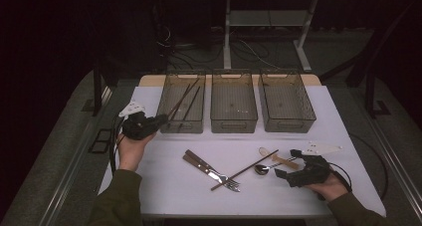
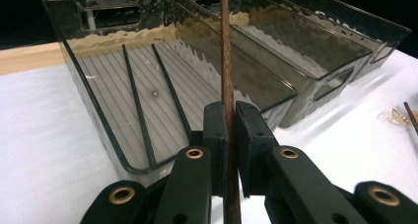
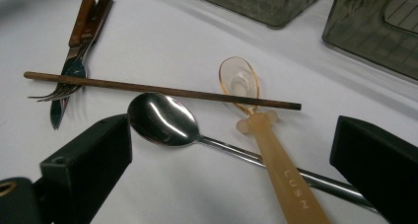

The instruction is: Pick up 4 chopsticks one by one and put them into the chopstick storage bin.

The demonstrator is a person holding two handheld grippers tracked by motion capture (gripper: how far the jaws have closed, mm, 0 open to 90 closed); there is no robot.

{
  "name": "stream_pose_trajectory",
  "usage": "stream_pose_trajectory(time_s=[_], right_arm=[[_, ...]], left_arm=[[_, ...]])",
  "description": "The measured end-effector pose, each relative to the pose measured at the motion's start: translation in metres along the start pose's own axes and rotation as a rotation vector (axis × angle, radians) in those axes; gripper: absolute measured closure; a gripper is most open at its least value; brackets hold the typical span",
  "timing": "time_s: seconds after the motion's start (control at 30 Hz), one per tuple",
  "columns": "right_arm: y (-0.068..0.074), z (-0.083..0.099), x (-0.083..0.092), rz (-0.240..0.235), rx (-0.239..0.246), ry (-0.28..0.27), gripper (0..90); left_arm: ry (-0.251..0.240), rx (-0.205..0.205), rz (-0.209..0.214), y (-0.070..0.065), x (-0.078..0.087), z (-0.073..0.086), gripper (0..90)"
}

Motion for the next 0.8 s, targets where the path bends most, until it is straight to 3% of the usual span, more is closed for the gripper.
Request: stream_pose_trajectory(time_s=[0.53,0.8], right_arm=[[-0.002,0.001,0.0,0.011,-0.014,0.004,2.4],[-0.002,0.001,0.0,0.009,-0.017,0.001,2.4]], left_arm=[[0.001,0.016,-0.02,0.014,-0.029,-0.017,83.4],[0.015,0.005,-0.036,0.012,-0.047,-0.028,83.4]])
Point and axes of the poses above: each handheld gripper's, and its own axes: x roughly backward along the jaws, z roughly out of its underside, y roughly to its left, the point moved 5 cm from there along -x, roughly forward along the jaws, and after that the axes turned 8 degrees about x, right-handed, at the moved point
